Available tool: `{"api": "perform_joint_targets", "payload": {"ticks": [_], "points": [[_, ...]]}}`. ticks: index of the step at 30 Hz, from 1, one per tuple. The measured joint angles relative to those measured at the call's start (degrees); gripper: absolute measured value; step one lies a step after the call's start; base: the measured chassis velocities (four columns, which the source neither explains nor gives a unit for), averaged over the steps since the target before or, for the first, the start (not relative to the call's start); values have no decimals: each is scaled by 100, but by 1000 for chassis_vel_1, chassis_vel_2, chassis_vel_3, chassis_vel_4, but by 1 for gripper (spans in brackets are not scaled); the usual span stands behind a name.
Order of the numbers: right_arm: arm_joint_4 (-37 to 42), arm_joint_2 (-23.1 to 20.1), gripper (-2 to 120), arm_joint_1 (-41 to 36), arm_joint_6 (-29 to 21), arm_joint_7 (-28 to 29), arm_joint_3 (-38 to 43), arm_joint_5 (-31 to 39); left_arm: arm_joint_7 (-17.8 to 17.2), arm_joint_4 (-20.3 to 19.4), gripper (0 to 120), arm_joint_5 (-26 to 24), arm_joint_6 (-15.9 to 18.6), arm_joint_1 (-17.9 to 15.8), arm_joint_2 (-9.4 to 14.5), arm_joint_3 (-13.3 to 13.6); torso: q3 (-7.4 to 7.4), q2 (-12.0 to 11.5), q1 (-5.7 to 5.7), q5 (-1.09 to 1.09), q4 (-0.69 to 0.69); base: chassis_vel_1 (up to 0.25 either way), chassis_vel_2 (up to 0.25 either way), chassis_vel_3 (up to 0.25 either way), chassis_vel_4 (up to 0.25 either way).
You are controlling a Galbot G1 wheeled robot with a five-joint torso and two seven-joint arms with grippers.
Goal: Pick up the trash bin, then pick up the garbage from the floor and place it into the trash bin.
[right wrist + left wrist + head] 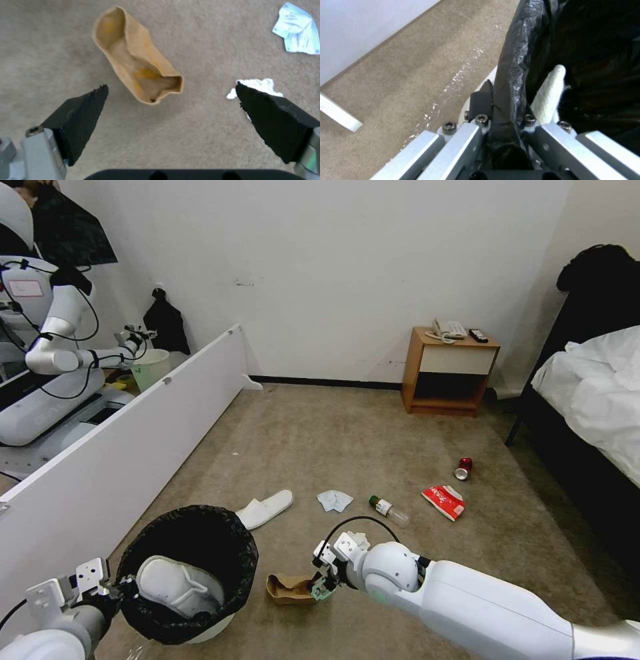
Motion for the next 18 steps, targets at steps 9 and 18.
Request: {"api": "perform_joint_targets", "payload": {"ticks": [9, 18], "points": [[-793, 478, 98, 201, 190, -143, -212, -287, 6, 10, 1, 1, 0, -20, -35, -1, 0, 0, 0, 0, 0, 0, 0, 0, 0], [-1243, 1080, 98, 459, 344, -256, -460, -501, 15, 10, 1, 5, -1, -15, -43, 9, 0, 0, 0, -1, 1, 0, 0, 0, 0]]}}
